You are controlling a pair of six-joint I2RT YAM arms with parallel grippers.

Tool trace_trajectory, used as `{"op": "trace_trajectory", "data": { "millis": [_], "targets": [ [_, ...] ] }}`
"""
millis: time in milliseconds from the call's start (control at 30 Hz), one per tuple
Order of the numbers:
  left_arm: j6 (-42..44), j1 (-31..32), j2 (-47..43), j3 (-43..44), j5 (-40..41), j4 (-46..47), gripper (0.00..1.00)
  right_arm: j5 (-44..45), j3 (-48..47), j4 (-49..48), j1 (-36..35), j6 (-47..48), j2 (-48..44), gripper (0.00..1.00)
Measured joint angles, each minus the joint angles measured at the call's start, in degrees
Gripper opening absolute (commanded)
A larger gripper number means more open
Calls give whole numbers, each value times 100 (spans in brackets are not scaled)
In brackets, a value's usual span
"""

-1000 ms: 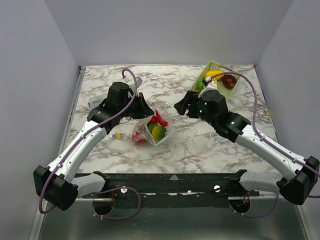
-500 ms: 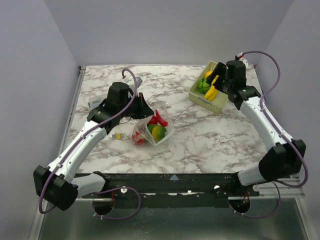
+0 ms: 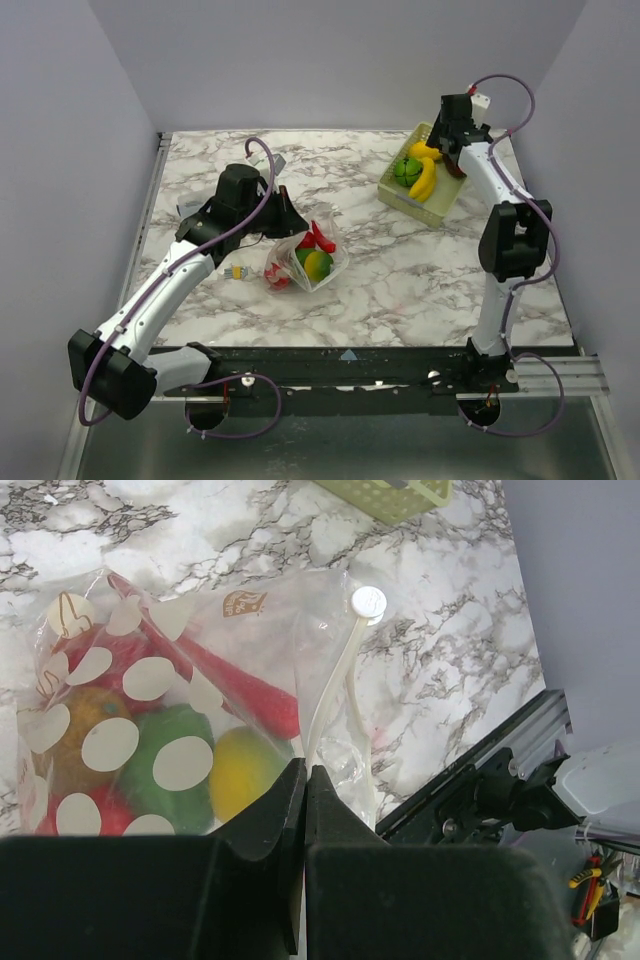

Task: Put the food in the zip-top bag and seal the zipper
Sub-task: Pick up the fake fruit from the bin.

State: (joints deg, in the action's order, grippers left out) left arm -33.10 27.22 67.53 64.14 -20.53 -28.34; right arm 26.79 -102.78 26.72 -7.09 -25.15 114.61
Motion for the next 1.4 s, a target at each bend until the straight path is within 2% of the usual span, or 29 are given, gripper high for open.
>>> {"op": "trace_trajectory", "data": {
  "millis": [233,367,600,1133,1400],
  "targets": [
    [-48,0,122,0,-116,2,0,468,-1213,149,166,1121,1360,81],
    [-68,0,214,0,-164,-2,0,608,-1268,129,192,1779,1749,87],
    [-79,0,291,0,-223,-2,0,962,-1244,-162,188,2614,2026,90],
    [-111,0,356,0,-319,-2,0,1038,-1805,-859,203,3346,2566,88],
    [-127,0,391,0,-365,-2,0,975,-1591,-1185,138,3484,2500,84]
  ]
}}
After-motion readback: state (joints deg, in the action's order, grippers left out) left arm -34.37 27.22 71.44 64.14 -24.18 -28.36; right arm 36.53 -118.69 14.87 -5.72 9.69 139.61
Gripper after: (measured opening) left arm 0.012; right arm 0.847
